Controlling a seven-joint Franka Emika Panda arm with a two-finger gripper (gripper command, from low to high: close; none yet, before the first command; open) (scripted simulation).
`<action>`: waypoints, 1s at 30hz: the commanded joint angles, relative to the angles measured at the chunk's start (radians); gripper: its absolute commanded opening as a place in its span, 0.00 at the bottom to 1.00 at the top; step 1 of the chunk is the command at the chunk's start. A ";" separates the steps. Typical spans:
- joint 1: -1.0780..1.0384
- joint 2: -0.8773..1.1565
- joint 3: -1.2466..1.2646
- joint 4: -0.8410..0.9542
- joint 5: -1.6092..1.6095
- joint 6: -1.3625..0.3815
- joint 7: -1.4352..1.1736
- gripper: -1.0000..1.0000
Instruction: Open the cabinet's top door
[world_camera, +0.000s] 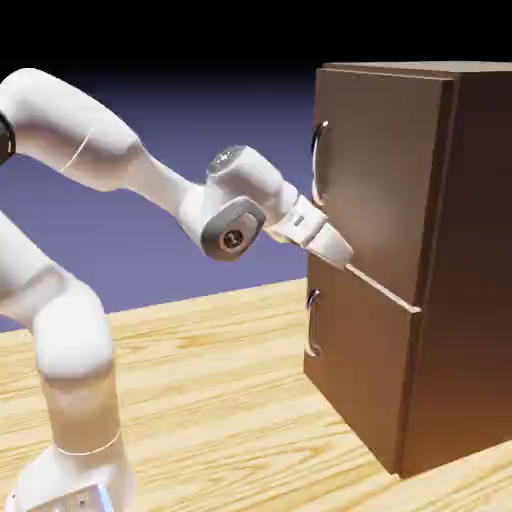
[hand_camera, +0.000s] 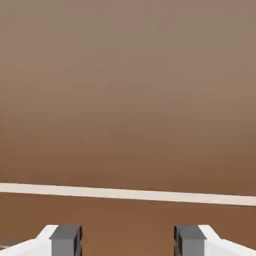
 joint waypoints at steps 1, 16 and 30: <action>-0.016 -0.016 0.020 0.004 0.044 -0.004 0.038 0.50; -0.258 -0.259 0.325 0.062 0.696 -0.069 0.600 0.50; -0.483 -0.485 0.609 0.116 1.305 -0.130 1.125 0.50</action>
